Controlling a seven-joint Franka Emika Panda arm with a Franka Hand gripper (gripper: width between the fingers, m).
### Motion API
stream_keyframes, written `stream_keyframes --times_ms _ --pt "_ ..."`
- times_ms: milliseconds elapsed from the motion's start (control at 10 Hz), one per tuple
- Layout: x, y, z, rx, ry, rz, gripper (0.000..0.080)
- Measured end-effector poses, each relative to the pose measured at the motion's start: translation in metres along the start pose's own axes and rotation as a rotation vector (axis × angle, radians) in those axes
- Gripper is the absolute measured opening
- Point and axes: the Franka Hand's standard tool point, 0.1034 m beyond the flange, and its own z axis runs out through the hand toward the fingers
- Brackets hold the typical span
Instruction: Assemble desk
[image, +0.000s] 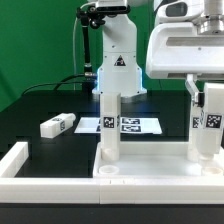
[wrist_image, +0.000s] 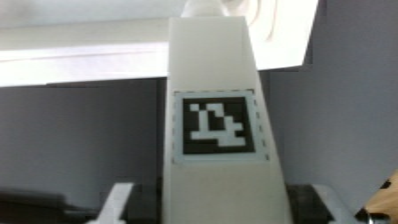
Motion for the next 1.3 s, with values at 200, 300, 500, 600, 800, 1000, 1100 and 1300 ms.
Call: stream_keyframes --times_ms 200,300,500,600,800,1000,1100,1300 --pt "-0.004 -0.004 0.002 0.001 -0.005 0.001 0.0288" --pt "-0.004 -0.006 0.002 0.003 -0.005 0.008 0.0288" --pt "-0.003 -0.011 0.003 0.005 0.000 0.009 0.0288" --pt "-0.001 -0.013 0.004 0.006 0.002 0.014 0.0288" --pt "-0.002 -0.013 0.007 0.003 0.000 0.012 0.0288" --pt "-0.004 -0.012 0.010 0.000 -0.002 0.009 0.0289" --pt "-0.004 -0.012 0.010 0.000 -0.001 0.008 0.0289" --pt "-0.011 -0.013 0.014 -0.001 0.002 0.003 0.0289"
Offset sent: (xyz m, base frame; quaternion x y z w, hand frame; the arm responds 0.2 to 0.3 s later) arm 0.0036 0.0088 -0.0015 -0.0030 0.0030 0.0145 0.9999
